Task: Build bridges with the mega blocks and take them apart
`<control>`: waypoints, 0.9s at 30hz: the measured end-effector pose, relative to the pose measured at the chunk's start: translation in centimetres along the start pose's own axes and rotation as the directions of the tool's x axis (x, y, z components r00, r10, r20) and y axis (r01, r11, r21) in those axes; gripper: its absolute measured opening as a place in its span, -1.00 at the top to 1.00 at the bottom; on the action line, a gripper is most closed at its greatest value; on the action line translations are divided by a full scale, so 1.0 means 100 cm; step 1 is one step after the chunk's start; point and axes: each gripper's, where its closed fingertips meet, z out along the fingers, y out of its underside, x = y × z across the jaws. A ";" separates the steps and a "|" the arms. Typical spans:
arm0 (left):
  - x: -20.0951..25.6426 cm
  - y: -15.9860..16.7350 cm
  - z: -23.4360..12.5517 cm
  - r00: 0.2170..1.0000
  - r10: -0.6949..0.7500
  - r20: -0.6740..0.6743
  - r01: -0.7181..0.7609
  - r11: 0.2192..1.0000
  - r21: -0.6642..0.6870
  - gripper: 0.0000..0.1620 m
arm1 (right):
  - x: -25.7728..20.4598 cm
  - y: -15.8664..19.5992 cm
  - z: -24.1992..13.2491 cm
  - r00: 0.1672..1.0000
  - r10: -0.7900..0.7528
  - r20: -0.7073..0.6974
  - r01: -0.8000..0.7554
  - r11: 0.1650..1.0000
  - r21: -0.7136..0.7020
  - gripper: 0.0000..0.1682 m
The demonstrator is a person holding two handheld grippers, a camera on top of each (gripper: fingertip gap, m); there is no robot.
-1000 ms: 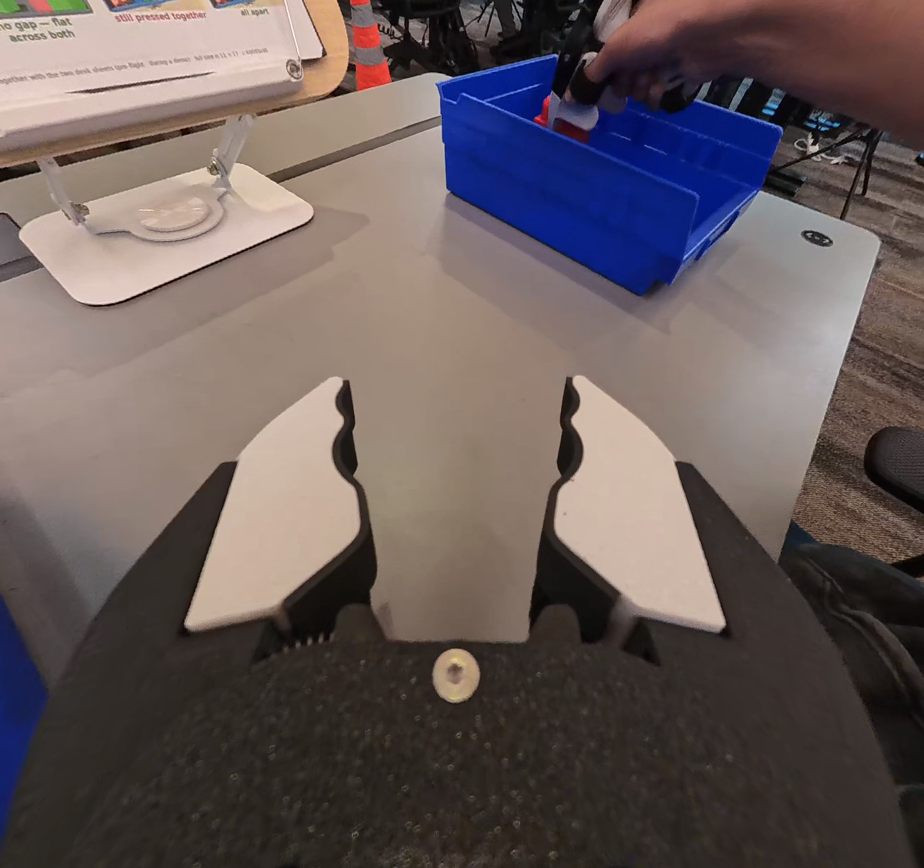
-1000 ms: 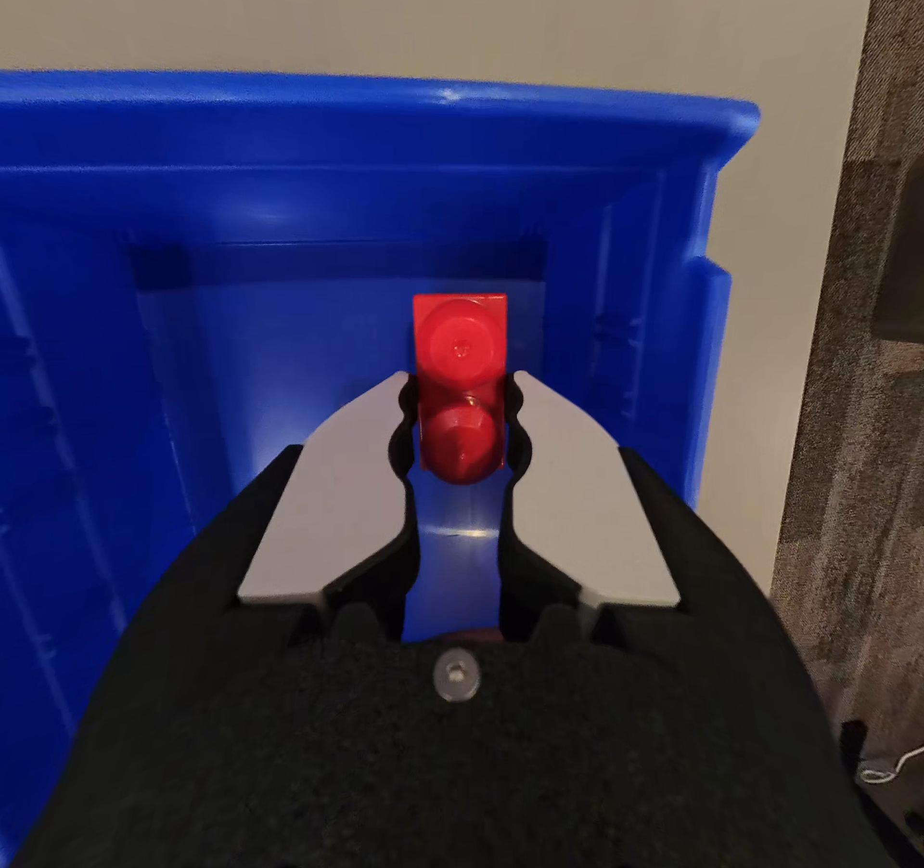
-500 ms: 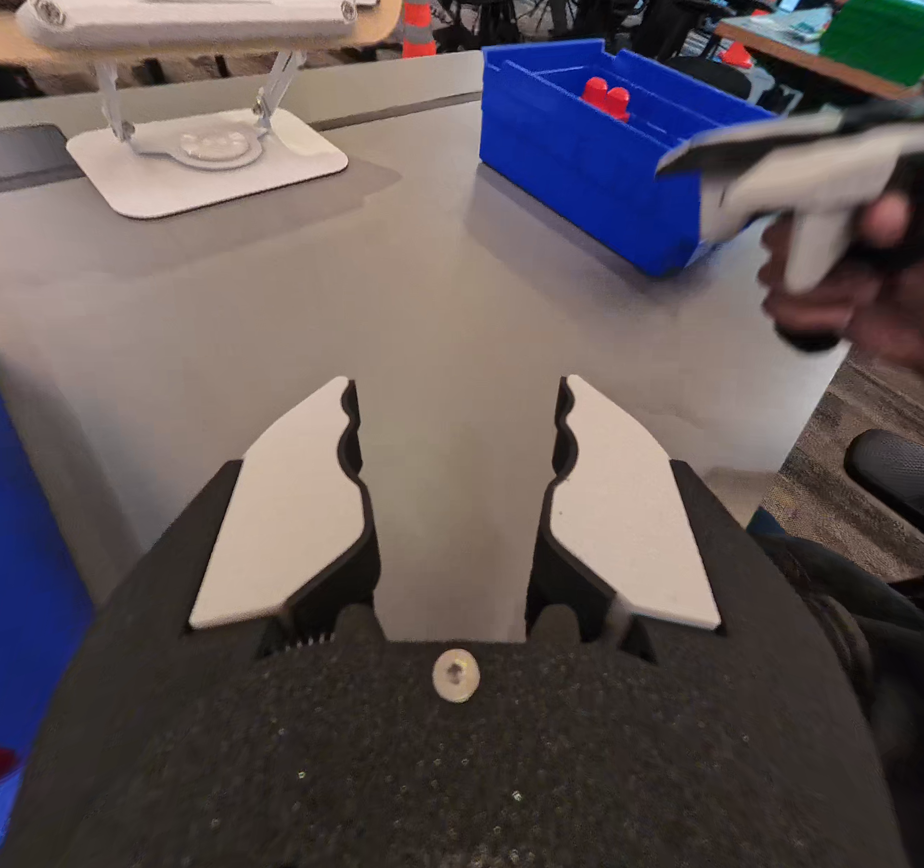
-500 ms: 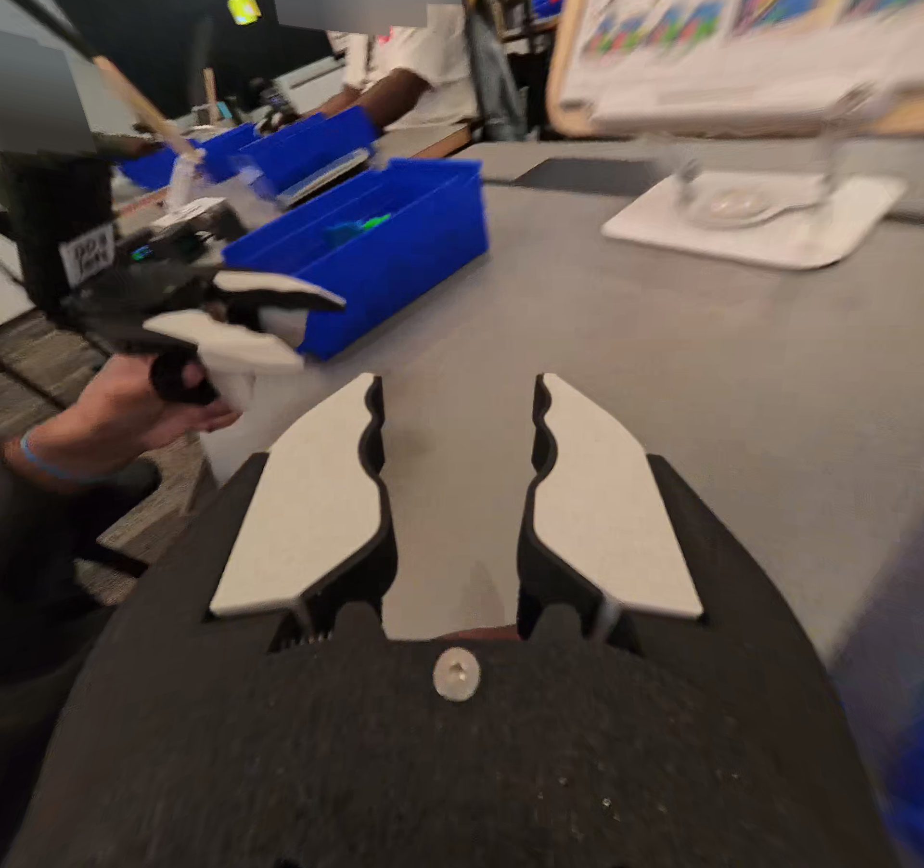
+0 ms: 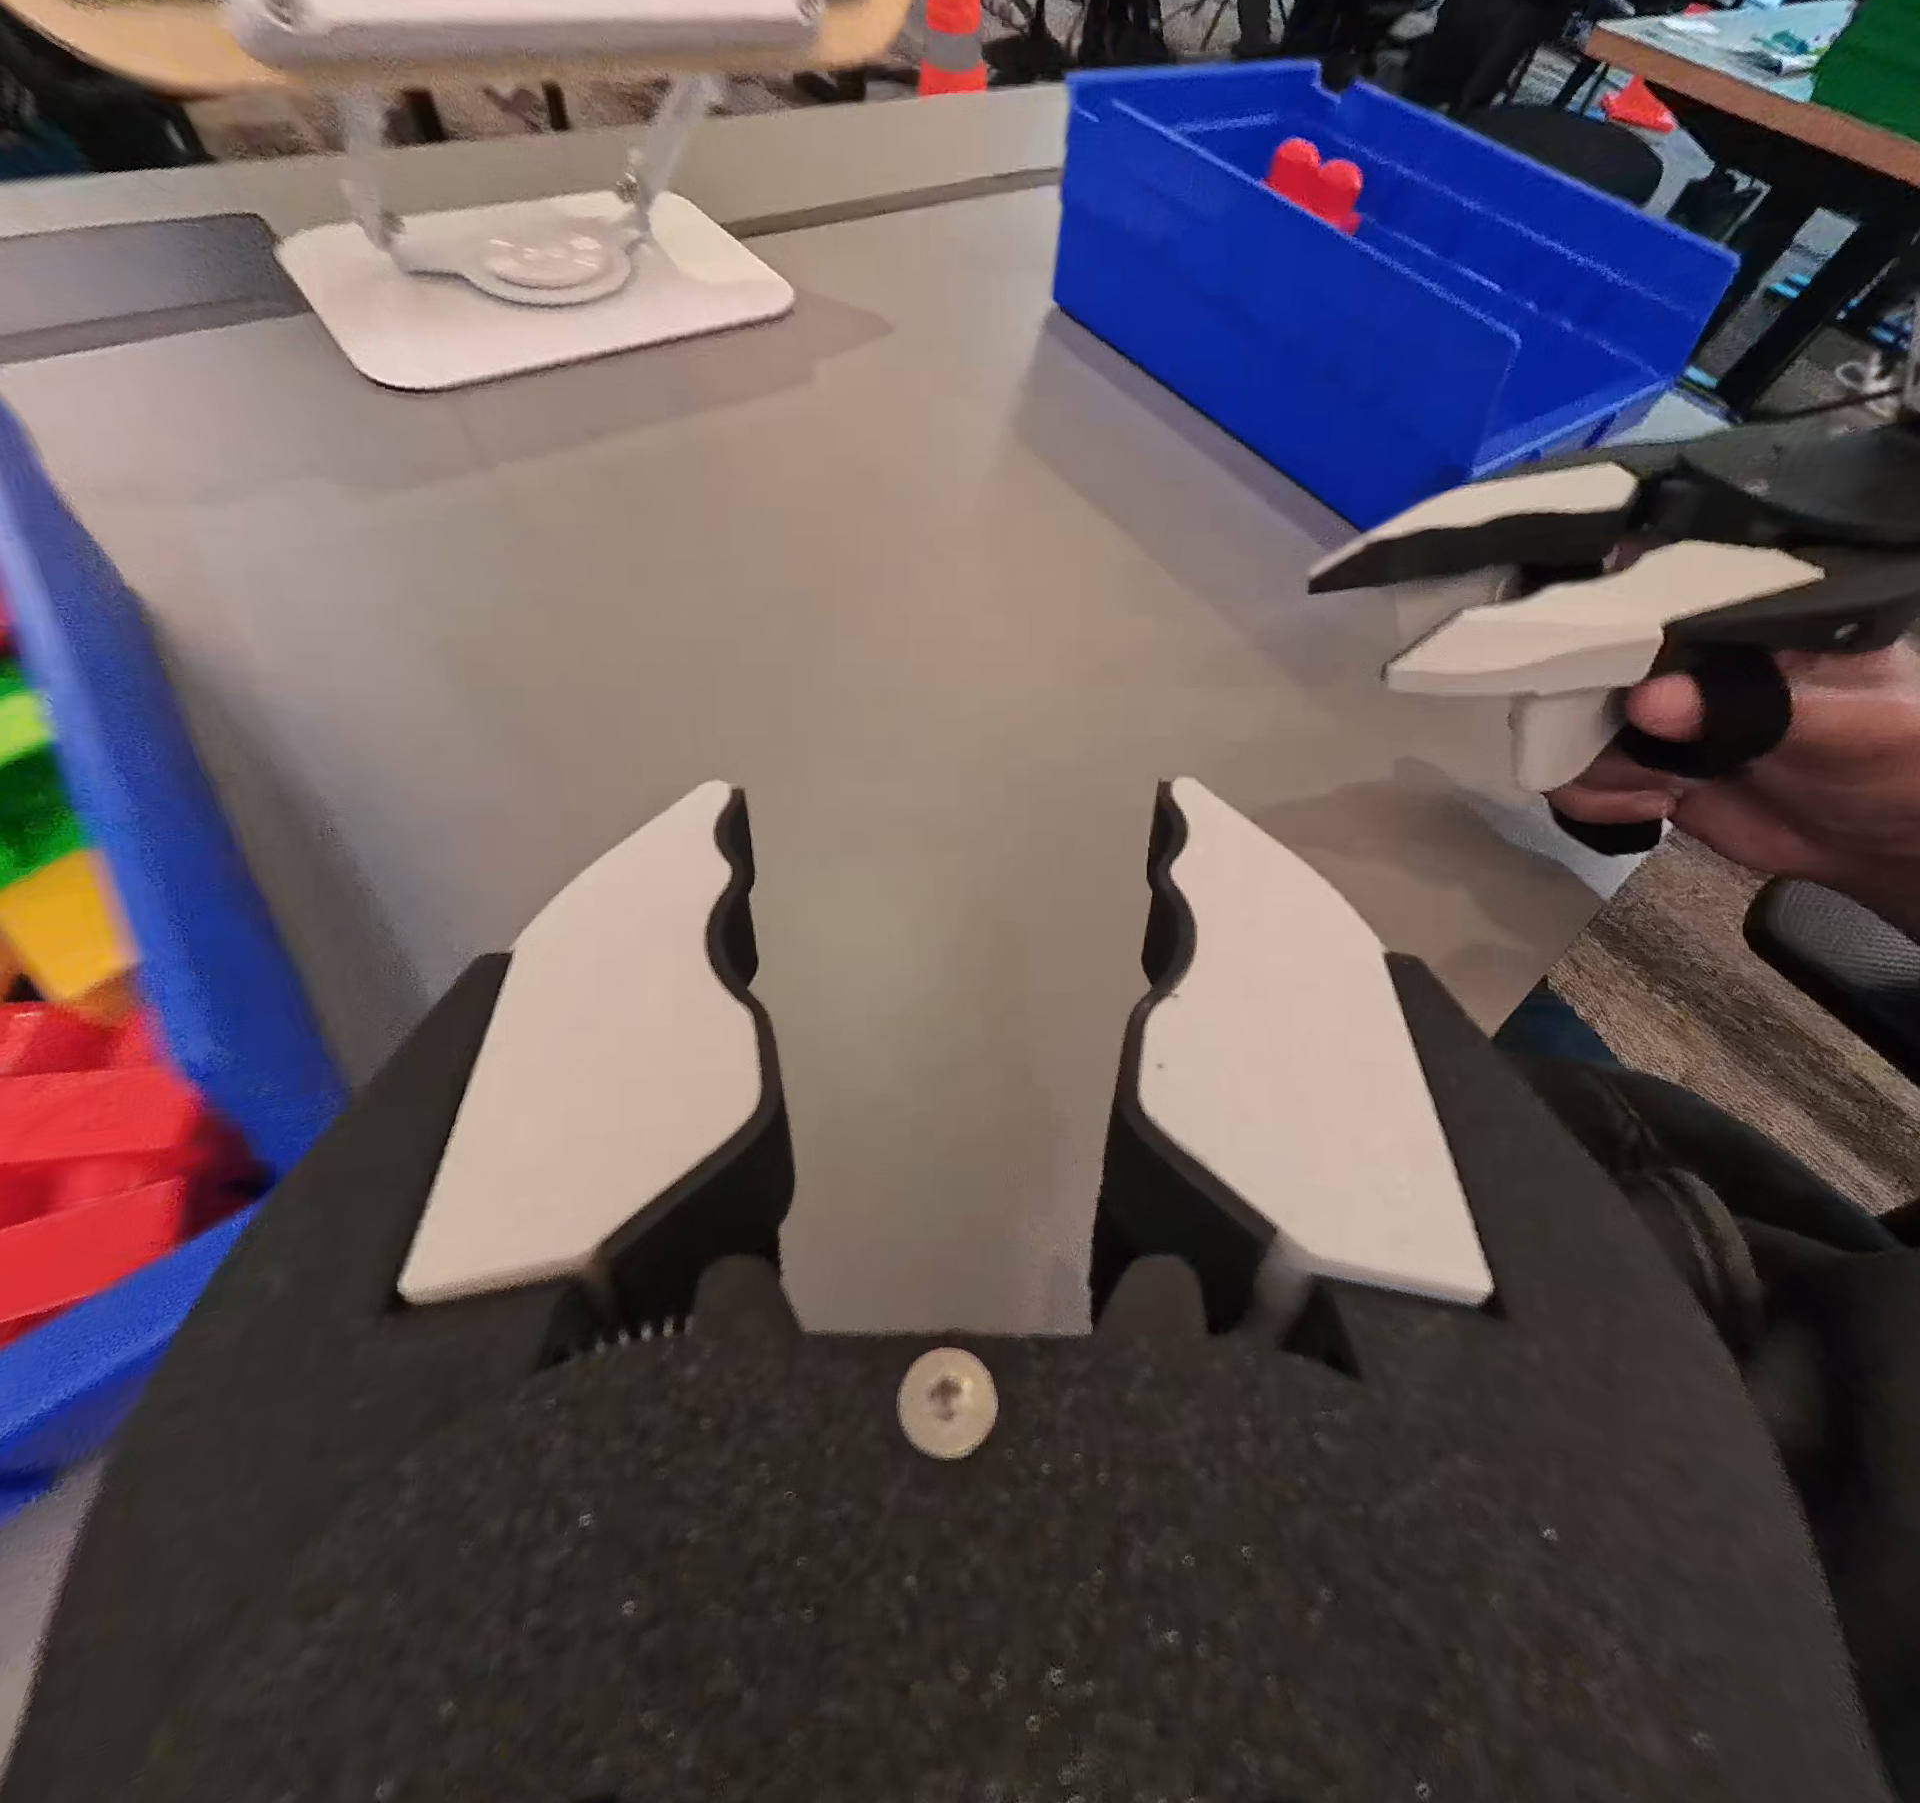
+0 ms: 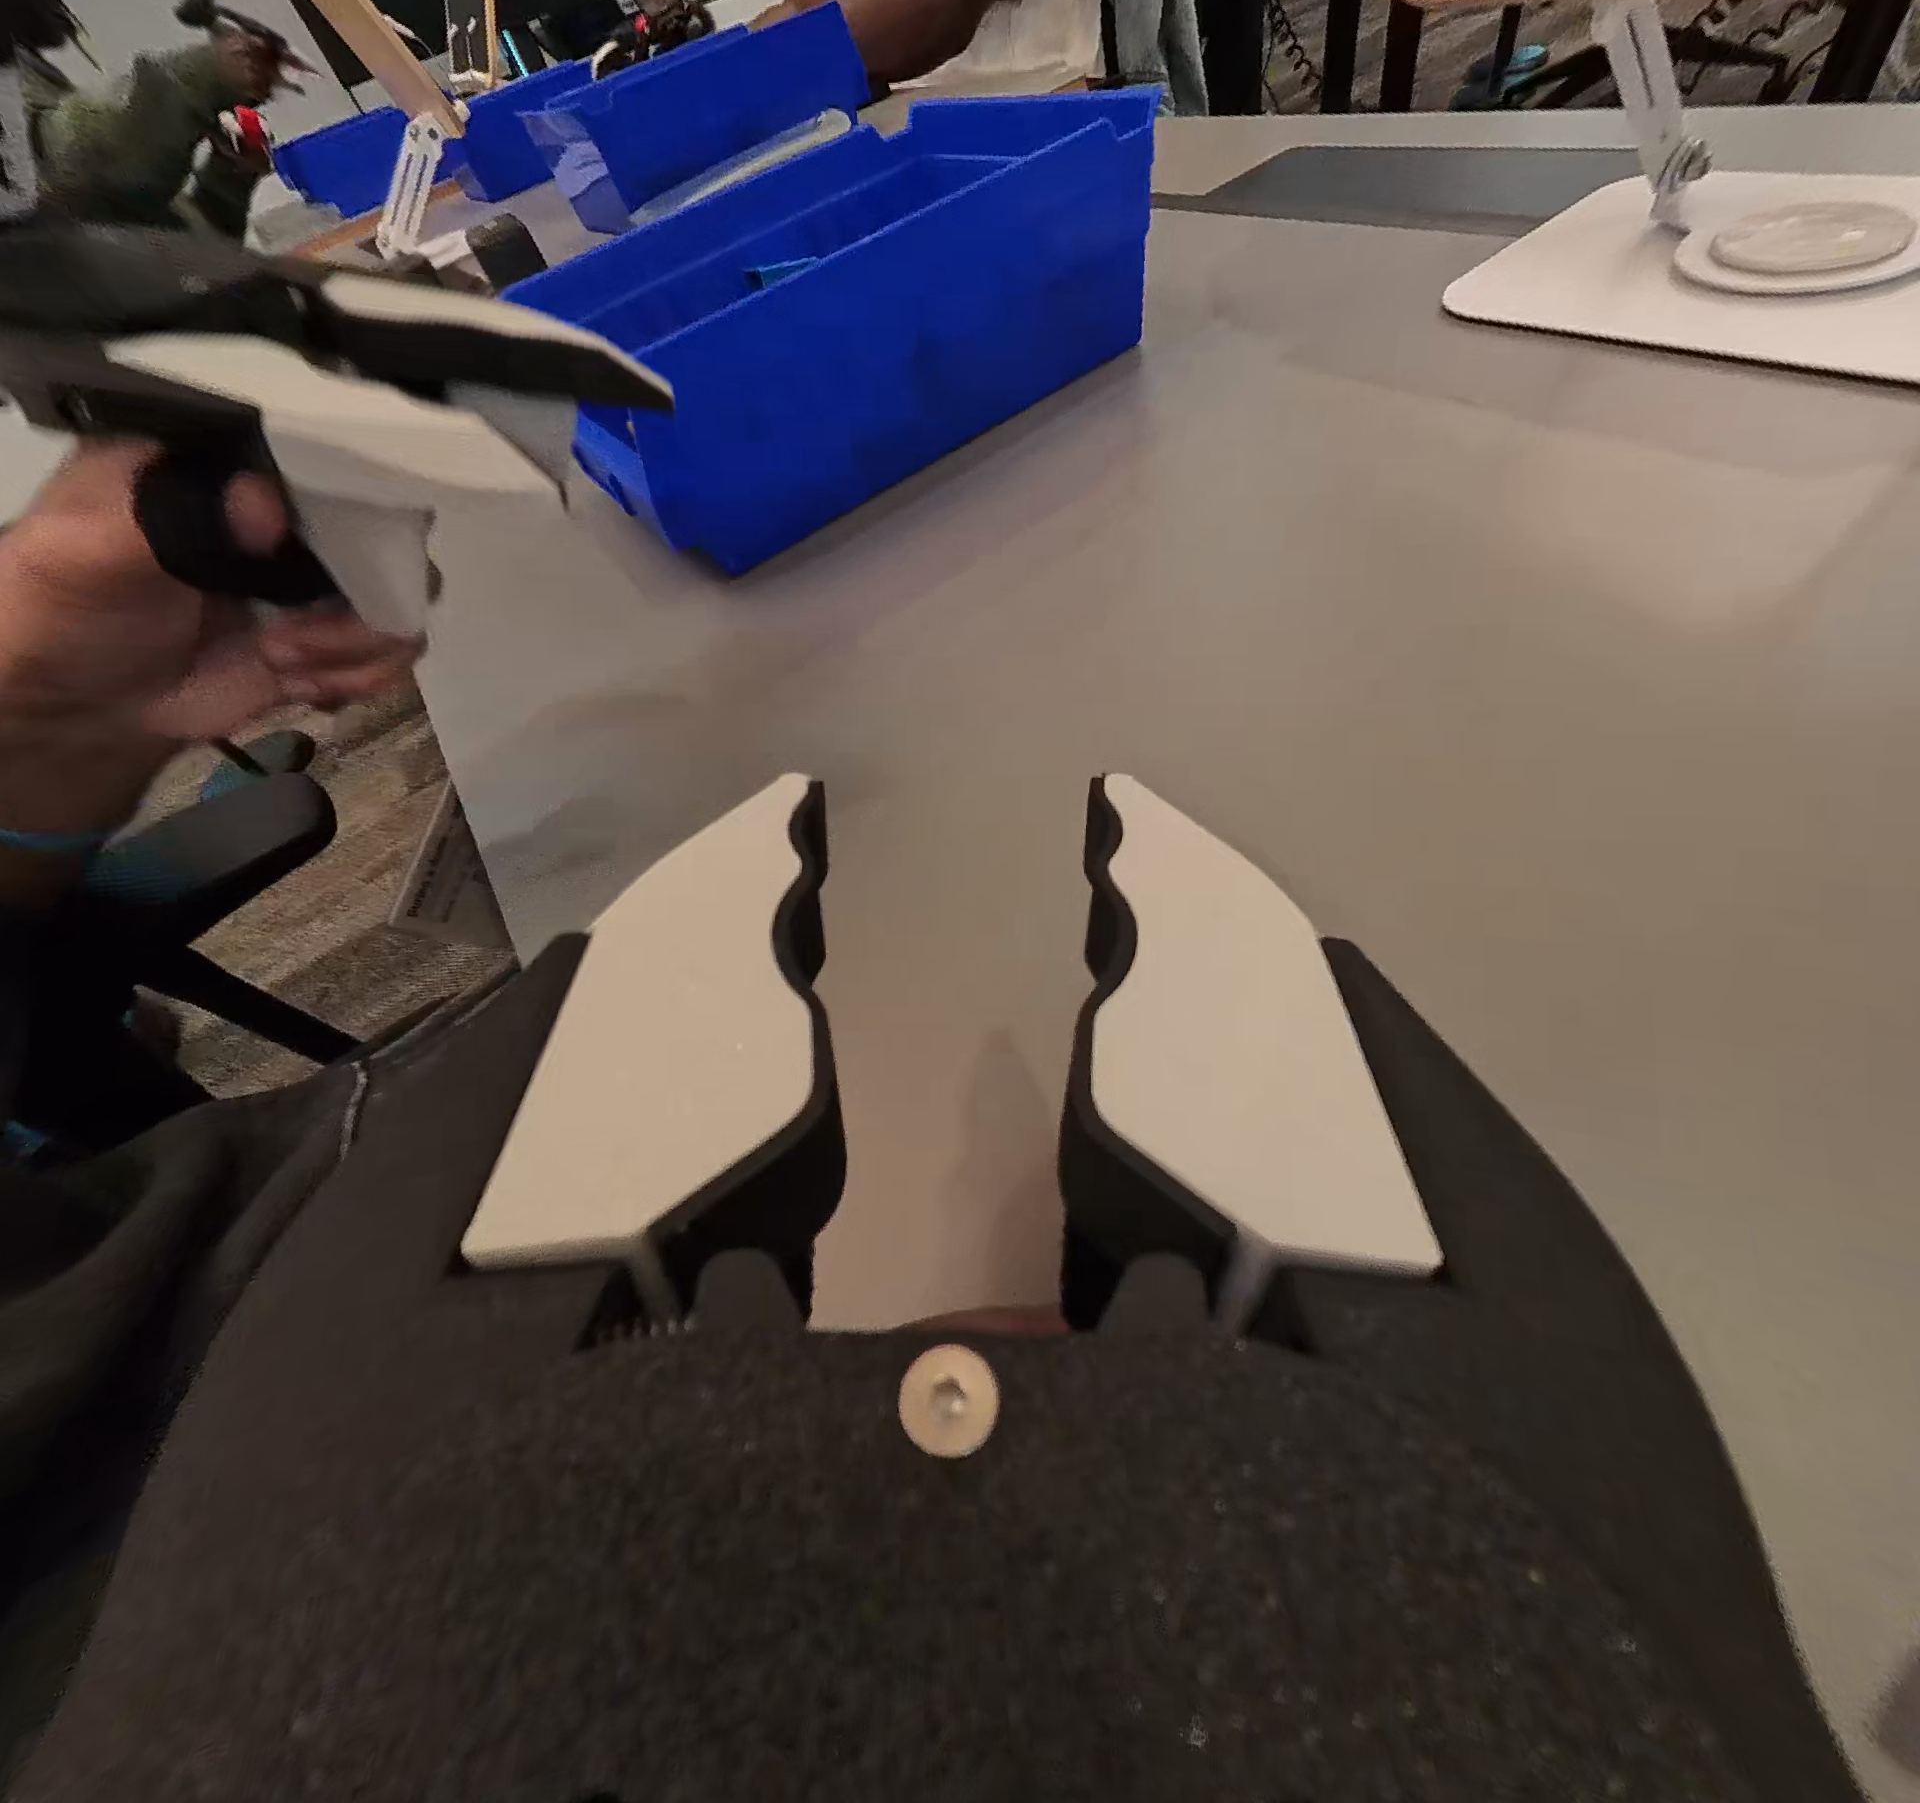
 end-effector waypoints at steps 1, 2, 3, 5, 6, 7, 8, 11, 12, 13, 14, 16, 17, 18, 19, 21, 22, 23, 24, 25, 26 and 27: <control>-0.009 -0.008 -0.007 1.000 -0.002 0.014 0.002 1.000 0.008 0.10 | -0.001 -0.001 0.000 1.000 -0.015 -0.002 0.015 1.000 -0.001 0.43; -0.022 -0.018 -0.016 0.999 0.003 0.045 -0.004 1.000 0.024 0.11 | -0.003 -0.002 0.000 1.000 -0.028 -0.003 0.028 1.000 -0.005 0.43; -0.039 -0.029 -0.025 0.996 0.011 0.087 -0.015 0.999 0.042 0.11 | -0.003 -0.002 -0.001 0.999 -0.040 -0.005 0.040 0.999 -0.005 0.43; -0.072 -0.043 -0.042 0.989 0.037 0.144 -0.039 0.999 0.011 0.07 | -0.003 -0.001 0.000 0.998 -0.060 -0.013 0.060 0.998 -0.010 0.44; -0.088 -0.046 -0.047 0.986 0.062 0.158 -0.057 0.998 -0.038 0.07 | -0.004 -0.001 0.000 0.998 -0.066 -0.012 0.066 0.998 -0.016 0.44; -0.106 -0.046 -0.052 0.979 0.097 0.178 -0.081 0.992 -0.095 0.07 | -0.004 0.000 0.001 0.998 -0.069 -0.009 0.069 0.997 -0.022 0.44; -0.125 -0.045 -0.056 0.969 0.132 0.210 -0.101 0.983 -0.153 0.07 | -0.004 0.001 0.001 0.998 -0.068 -0.007 0.068 0.997 -0.024 0.45; -0.178 -0.042 -0.055 0.944 0.195 0.266 -0.117 0.952 -0.281 0.08 | -0.003 0.002 0.001 0.998 -0.058 0.003 0.058 0.998 -0.026 0.47; -0.190 -0.040 -0.051 0.945 0.199 0.261 -0.113 0.944 -0.311 0.08 | -0.003 0.003 0.002 0.999 -0.052 0.006 0.053 0.998 -0.030 0.47; -0.200 -0.036 -0.044 0.947 0.202 0.250 -0.109 0.933 -0.342 0.08 | -0.003 0.003 0.002 0.999 -0.047 0.010 0.047 0.998 -0.033 0.47; -0.210 -0.032 -0.036 0.947 0.211 0.241 -0.110 0.920 -0.376 0.08 | -0.003 0.003 0.002 0.999 -0.042 0.014 0.042 0.999 -0.034 0.48; -0.227 -0.024 -0.017 0.944 0.245 0.223 -0.125 0.887 -0.444 0.08 | -0.003 0.003 0.002 0.999 -0.036 0.014 0.036 0.999 -0.039 0.49; -0.234 -0.020 -0.006 0.945 0.247 0.216 -0.119 0.873 -0.474 0.08 | -0.003 0.003 0.002 0.999 -0.037 0.010 0.038 0.999 -0.038 0.50; -0.242 -0.015 0.004 0.947 0.228 0.224 -0.086 0.858 -0.506 0.08 | -0.003 0.002 0.002 0.999 -0.040 0.007 0.040 0.998 -0.038 0.50; -0.249 -0.010 0.012 0.950 0.191 0.245 -0.030 0.842 -0.539 0.09 | -0.003 0.002 0.002 0.999 -0.042 0.006 0.042 0.998 -0.039 0.50; -0.257 0.003 0.027 0.959 0.064 0.277 0.118 0.795 -0.595 0.08 | -0.005 0.001 0.001 0.999 -0.043 0.007 0.043 0.998 -0.039 0.50; -0.257 0.007 0.034 0.958 -0.018 0.287 0.196 0.771 -0.606 0.08 | -0.006 0.001 0.001 0.999 -0.045 0.006 0.045 0.998 -0.039 0.50; -0.258 0.007 0.041 0.951 -0.087 0.298 0.256 0.761 -0.596 0.12 | -0.006 0.002 0.001 0.999 -0.047 0.004 0.047 0.998 -0.041 0.50; -0.261 0.006 0.046 0.942 -0.125 0.312 0.294 0.756 -0.584 0.14 | -0.006 0.002 0.000 0.999 -0.050 0.002 0.050 0.998 -0.043 0.50; -0.265 0.006 0.051 0.934 -0.146 0.325 0.319 0.751 -0.578 0.15 | -0.006 0.003 -0.001 0.999 -0.052 0.000 0.052 0.998 -0.045 0.50; -0.268 0.006 0.055 0.928 -0.166 0.333 0.339 0.745 -0.574 0.19 | -0.006 0.004 -0.002 0.999 -0.052 -0.002 0.052 0.998 -0.048 0.50; -0.268 0.007 0.059 0.925 -0.188 0.330 0.354 0.741 -0.571 0.21 | -0.005 0.004 -0.002 0.999 -0.050 -0.002 0.050 0.998 -0.049 0.51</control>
